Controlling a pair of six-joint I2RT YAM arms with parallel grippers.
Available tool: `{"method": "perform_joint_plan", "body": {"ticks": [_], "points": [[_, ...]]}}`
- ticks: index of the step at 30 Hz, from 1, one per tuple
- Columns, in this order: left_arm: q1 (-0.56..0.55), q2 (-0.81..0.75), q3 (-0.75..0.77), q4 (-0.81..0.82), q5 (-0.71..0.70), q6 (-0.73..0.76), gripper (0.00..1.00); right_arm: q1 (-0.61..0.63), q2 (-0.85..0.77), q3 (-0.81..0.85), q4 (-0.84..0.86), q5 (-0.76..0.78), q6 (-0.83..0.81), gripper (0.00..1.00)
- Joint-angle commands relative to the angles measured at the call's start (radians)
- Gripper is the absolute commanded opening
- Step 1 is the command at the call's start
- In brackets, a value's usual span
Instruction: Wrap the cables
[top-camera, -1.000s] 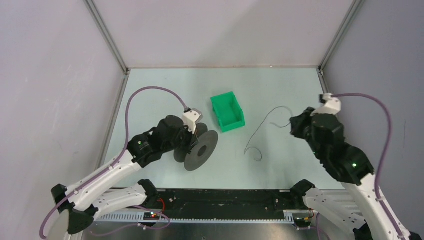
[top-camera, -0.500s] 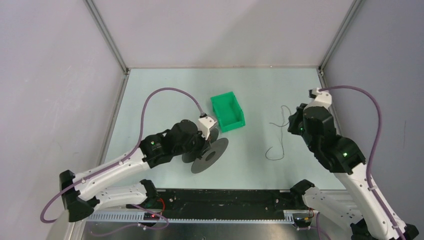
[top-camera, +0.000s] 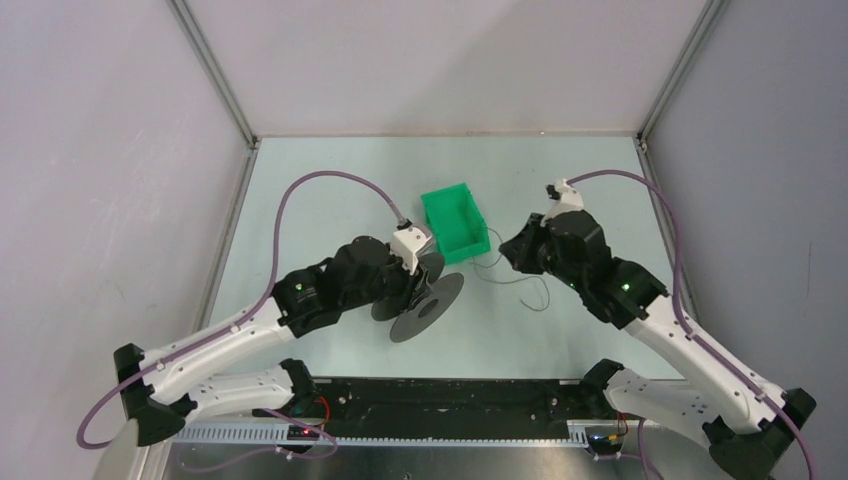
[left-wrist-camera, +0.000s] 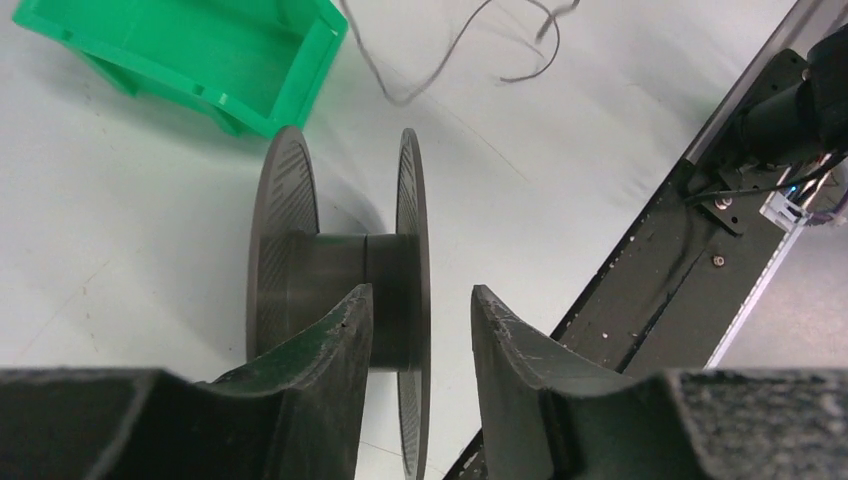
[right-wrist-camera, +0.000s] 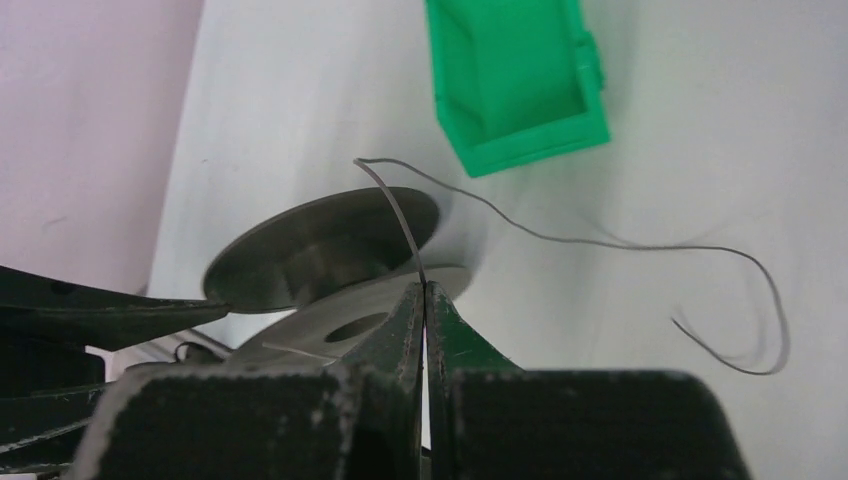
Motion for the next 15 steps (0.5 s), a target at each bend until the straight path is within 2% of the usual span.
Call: {"method": "perform_joint_plan", "body": {"ticks": [1,10,12,15], "points": [[-0.007,-0.056,0.057,0.036,-0.048,0.099,0.45,0.037,0.047,0.004,0.152,-0.067,0.06,0.0],[-0.014,-0.182,-0.007,0.083,0.095,0.539,0.5,0.039,0.131,0.004,0.238,-0.12,0.082,0.0],[-0.02,-0.21,-0.033,0.114,0.119,0.683,0.52,0.041,0.142,0.004,0.25,-0.128,0.09,0.0],[-0.034,-0.223,-0.056,0.15,0.119,0.801,0.54,0.04,0.158,0.004,0.263,-0.145,0.097,0.0]]}}
